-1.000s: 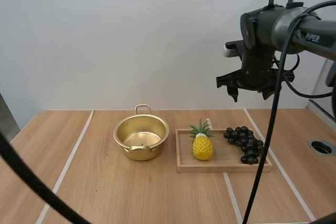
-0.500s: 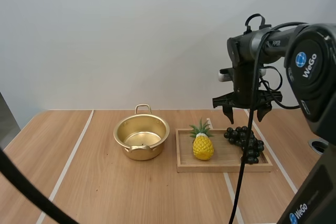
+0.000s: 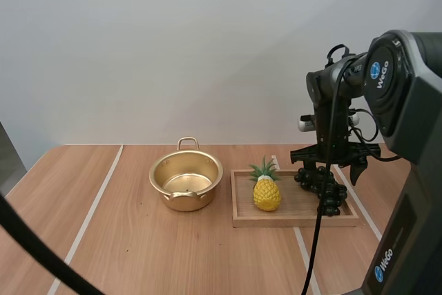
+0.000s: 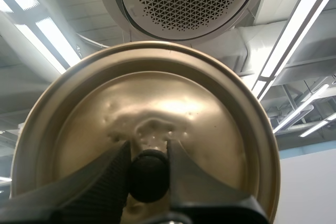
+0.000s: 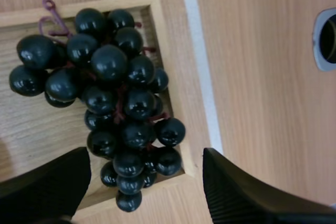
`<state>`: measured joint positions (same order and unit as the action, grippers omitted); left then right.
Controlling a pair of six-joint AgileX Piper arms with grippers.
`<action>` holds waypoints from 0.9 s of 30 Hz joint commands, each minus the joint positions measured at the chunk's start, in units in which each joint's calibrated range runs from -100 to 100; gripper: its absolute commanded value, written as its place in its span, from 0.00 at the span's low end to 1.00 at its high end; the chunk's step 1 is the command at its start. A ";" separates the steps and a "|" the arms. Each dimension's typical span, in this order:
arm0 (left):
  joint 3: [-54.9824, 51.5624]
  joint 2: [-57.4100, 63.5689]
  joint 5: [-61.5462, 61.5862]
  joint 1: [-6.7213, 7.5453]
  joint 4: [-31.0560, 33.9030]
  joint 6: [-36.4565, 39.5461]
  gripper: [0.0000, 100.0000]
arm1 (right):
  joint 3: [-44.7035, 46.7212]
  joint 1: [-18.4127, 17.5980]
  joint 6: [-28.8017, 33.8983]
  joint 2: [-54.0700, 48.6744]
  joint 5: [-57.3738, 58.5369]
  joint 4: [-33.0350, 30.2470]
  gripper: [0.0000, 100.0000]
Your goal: Open the pot, put the grape inside, and close it
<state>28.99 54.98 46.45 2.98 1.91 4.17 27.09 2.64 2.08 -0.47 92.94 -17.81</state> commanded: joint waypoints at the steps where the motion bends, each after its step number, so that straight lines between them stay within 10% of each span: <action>1: 0.26 -0.29 0.03 -0.03 0.55 0.67 0.01 | 2.05 0.19 0.33 -0.19 -3.31 1.42 1.00; 27: 0.26 -0.92 2.77 -0.03 0.55 0.58 0.01 | 4.34 0.19 -3.67 7.09 -20.58 -1.27 1.00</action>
<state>28.99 54.73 49.12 2.98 1.91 4.17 30.91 2.64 0.75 6.02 72.52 -19.04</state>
